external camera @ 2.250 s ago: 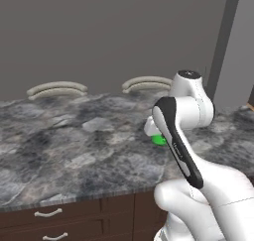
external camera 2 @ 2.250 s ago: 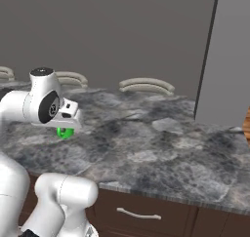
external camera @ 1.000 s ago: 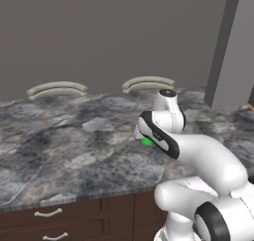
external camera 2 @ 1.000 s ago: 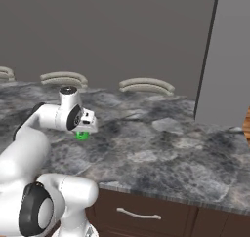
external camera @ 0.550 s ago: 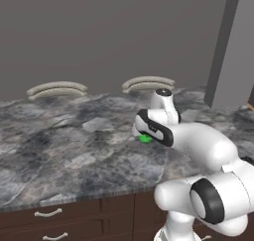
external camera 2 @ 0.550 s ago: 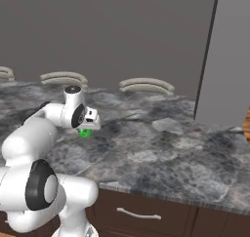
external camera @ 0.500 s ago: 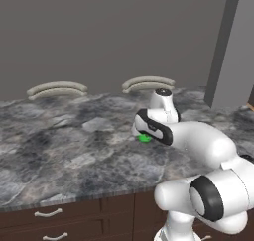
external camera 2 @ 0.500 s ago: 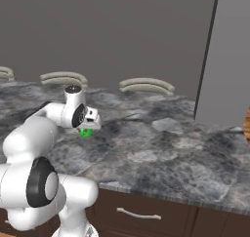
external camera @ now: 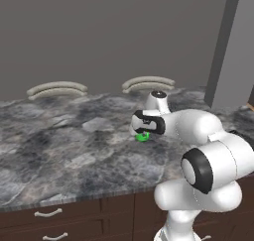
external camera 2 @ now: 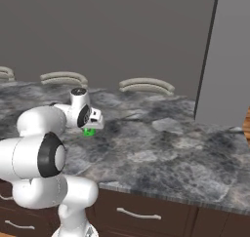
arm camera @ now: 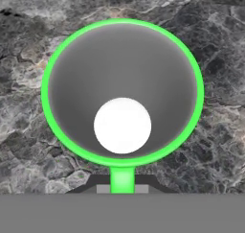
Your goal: Clear the mugs and bowl far away from the sink.
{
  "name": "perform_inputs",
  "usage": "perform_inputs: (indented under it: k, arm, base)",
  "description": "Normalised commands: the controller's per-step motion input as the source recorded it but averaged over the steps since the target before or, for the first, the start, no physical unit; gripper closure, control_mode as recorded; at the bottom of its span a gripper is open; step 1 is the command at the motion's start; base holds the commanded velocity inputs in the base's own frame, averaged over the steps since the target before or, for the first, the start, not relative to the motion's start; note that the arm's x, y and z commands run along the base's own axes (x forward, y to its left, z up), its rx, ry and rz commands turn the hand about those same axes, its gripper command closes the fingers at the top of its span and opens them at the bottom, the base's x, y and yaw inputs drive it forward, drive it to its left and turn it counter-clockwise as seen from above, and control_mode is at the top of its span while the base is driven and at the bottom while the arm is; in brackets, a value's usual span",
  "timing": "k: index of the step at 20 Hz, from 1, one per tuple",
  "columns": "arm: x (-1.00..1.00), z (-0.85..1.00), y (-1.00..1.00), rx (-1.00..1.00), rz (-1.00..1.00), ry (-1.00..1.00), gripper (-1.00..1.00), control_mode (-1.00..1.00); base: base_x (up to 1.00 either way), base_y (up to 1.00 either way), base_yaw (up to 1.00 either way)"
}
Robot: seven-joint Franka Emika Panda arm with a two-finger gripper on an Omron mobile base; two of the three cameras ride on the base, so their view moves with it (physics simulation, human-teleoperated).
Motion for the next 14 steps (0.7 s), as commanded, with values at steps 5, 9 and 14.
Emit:
perform_inputs:
  k: [5,9,14]
  arm:
    - [0.17,-0.25,0.0,0.0,0.0,0.0,1.0,-1.0]
    - [0.13,-0.2,0.0,0.0,0.0,0.0,1.0,-1.0]
    - [0.11,-0.16,0.0,0.0,0.0,0.0,1.0,-1.0]
  base:
    - [0.0,0.0,0.0]
    - [0.0,0.0,0.0]
    - [0.0,0.0,0.0]
